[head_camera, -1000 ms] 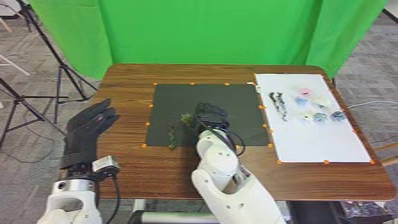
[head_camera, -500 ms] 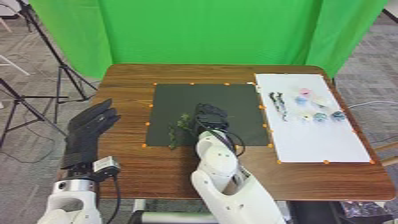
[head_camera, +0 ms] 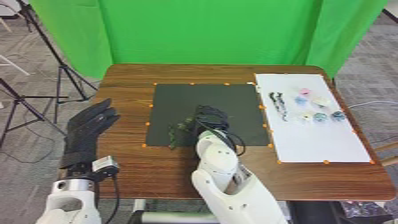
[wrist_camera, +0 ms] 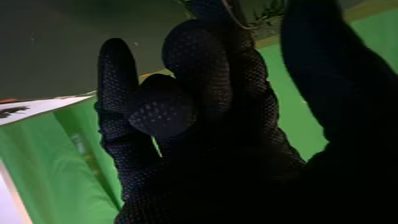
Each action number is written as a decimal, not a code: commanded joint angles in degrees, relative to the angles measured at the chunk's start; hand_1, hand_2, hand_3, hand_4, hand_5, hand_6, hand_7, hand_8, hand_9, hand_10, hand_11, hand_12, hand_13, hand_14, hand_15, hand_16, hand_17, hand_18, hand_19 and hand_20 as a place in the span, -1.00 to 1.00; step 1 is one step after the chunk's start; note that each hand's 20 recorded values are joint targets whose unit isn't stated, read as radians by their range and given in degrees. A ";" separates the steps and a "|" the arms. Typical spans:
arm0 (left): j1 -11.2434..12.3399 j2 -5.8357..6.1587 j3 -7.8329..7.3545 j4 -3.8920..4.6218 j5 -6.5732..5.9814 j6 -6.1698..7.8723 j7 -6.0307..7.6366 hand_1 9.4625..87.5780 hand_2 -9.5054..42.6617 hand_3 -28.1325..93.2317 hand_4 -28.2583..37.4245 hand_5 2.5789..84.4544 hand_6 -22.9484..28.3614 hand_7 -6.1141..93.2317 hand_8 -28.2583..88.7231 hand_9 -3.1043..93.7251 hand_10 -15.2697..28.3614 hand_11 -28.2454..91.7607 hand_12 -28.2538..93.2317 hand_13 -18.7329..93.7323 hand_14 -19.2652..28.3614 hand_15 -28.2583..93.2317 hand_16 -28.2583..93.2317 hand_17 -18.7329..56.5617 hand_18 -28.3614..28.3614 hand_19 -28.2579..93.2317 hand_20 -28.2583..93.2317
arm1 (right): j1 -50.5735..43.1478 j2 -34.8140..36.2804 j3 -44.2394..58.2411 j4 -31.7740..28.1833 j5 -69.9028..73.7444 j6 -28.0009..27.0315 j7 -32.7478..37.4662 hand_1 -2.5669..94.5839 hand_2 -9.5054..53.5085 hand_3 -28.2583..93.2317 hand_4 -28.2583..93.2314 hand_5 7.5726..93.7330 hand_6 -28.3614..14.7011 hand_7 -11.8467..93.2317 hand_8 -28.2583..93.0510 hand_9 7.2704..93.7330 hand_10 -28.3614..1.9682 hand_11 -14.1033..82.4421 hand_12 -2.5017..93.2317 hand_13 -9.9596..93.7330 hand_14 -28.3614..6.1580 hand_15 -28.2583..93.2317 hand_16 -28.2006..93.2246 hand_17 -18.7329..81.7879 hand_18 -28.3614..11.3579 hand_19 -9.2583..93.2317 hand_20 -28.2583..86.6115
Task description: Arrange flowers
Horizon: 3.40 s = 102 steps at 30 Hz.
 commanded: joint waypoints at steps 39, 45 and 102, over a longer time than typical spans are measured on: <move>8.66 0.26 -4.43 -3.25 -2.64 4.39 6.08 -0.49 -0.61 0.81 -0.57 -0.02 0.36 -0.54 -0.70 -0.23 0.64 0.18 -0.42 -0.23 0.95 0.57 -0.84 -0.72 0.79 0.40 -0.29 | 11.36 21.59 4.01 -1.91 15.77 15.37 3.13 -0.34 -0.77 0.78 -0.89 0.14 -0.29 -0.39 -0.68 0.15 -0.81 0.00 -0.56 0.24 -0.57 0.75 -0.22 -0.23 -1.00 0.71 -0.29; 8.52 -0.92 -4.78 -3.59 -1.52 3.66 4.47 -0.49 -0.61 0.81 -0.58 -0.02 0.36 -0.54 -0.70 -0.23 0.64 0.18 -0.42 -0.23 0.95 0.57 -0.84 -0.72 0.79 0.40 -0.29 | 10.59 24.30 6.13 -0.51 17.29 14.88 5.66 -0.35 -0.76 0.79 -0.89 0.13 -0.29 -0.39 -0.68 0.13 -0.83 -0.05 -0.57 0.24 -0.56 0.75 -0.23 -0.23 -1.00 0.72 -0.30; 6.52 -0.64 -3.80 -2.80 -2.32 2.84 4.50 -0.49 -0.58 0.81 -0.57 -0.02 0.37 -0.54 -0.70 -0.23 0.64 0.18 -0.42 -0.23 0.96 0.57 -0.84 -0.72 0.79 0.40 -0.29 | 13.70 25.57 4.72 12.84 18.88 7.85 13.06 0.00 -0.99 0.69 -0.99 0.56 0.02 -0.26 -0.37 0.61 -0.24 0.10 -0.50 0.58 -0.11 0.71 -0.14 -0.08 -0.99 0.90 -0.48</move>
